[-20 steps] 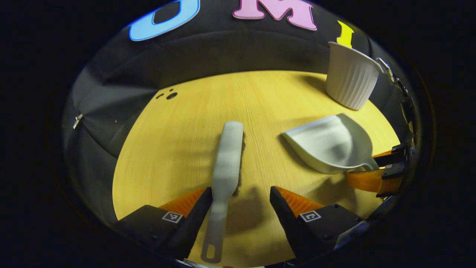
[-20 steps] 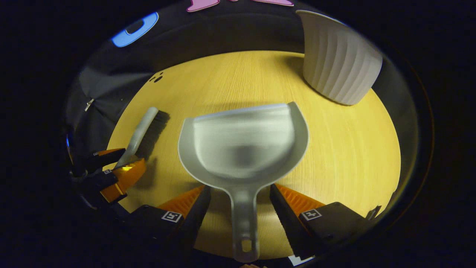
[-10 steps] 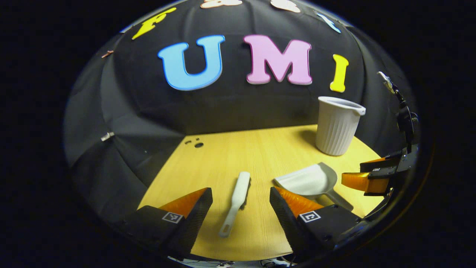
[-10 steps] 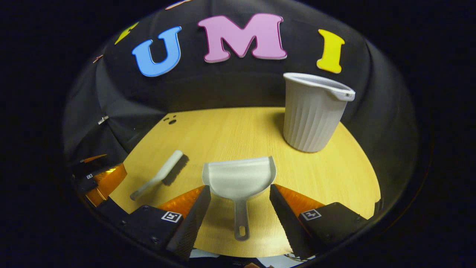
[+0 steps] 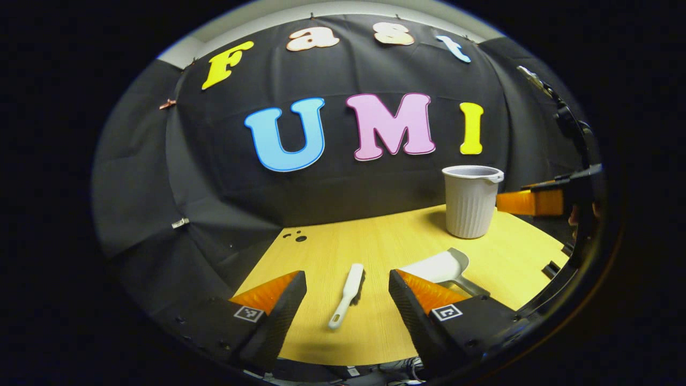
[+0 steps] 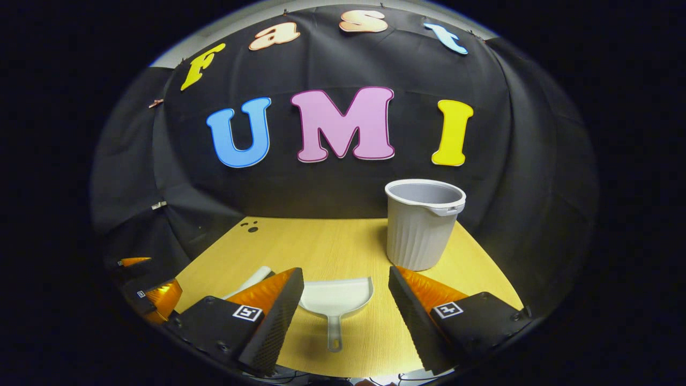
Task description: Pick up the small broom and dustpan from the desktop, sweep the trash into the dustpan with the broom, and then empty the trash into the garbage bin.
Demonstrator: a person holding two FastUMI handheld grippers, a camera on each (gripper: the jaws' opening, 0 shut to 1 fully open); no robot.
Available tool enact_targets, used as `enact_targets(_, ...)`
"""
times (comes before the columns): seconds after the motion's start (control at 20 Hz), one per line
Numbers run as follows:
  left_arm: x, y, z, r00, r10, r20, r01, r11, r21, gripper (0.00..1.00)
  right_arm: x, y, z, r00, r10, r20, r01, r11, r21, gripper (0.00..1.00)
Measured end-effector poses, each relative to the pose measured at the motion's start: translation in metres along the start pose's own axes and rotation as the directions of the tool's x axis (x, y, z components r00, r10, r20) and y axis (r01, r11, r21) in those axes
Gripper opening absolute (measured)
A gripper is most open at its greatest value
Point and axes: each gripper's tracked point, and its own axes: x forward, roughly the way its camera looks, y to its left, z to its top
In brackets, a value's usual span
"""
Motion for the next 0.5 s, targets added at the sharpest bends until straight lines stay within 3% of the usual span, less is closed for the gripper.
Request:
enact_targets(0.2, -0.019, -0.007, 0.003, 1.0, -0.024, 0.004, 0.024, 0.999, -0.042, 0.98, -0.036, 0.003, -0.001, 0.999, -0.025, 0.038, 0.026, 1.0, -0.007, 0.99)
enact_targets(0.3, -0.025, -0.018, 0.002, 0.999, -0.04, 0.004, 0.04, 0.995, -0.096, 0.98, -0.045, 0.01, -0.013, 0.999, 0.002, 0.037, -0.001, 0.999, -0.032, 0.99)
enact_targets(0.5, -0.029, -0.018, -0.006, 0.999, -0.033, -0.014, 0.032, 0.995, -0.099, 0.98, -0.053, 0.029, -0.024, 0.999, 0.043, 0.011, -0.042, 0.993, -0.113, 0.99)
